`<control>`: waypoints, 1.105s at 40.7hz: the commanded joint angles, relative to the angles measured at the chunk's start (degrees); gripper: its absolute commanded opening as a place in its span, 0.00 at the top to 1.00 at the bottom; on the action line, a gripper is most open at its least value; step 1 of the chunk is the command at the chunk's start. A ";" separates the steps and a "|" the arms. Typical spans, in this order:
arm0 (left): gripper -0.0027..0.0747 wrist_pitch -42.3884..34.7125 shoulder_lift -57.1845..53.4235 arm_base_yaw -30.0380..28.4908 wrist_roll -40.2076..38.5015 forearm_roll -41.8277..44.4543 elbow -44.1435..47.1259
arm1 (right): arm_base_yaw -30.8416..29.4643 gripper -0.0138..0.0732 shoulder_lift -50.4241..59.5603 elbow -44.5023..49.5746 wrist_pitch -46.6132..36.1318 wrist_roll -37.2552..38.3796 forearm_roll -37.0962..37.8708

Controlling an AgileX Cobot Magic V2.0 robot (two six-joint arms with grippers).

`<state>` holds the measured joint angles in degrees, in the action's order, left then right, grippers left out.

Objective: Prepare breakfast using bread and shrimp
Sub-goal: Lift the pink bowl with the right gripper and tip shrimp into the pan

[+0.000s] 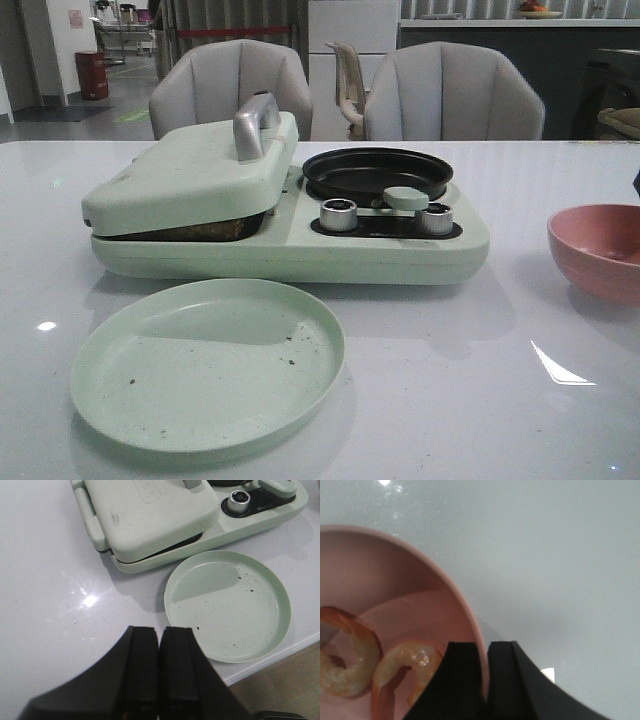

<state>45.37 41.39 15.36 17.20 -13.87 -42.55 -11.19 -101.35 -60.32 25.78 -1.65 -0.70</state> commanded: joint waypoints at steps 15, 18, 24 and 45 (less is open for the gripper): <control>0.84 -3.85 -0.27 0.45 -0.44 -0.87 -1.55 | 12.64 0.79 2.94 -17.77 2.59 -1.46 14.88; 0.84 -3.85 -0.27 0.45 -0.44 -0.87 -1.55 | 16.38 0.79 2.84 -22.63 3.68 0.31 18.80; 0.84 -3.85 -0.27 0.45 -0.44 -0.87 -1.55 | 23.52 0.79 1.64 -31.92 5.96 6.46 30.98; 0.84 -3.77 -0.27 0.45 -0.44 -0.87 -1.55 | 41.90 0.79 -10.23 -44.14 24.07 30.95 85.88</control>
<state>45.37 41.39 15.36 17.20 -13.87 -42.55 29.76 -113.89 -102.32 48.46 27.07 76.12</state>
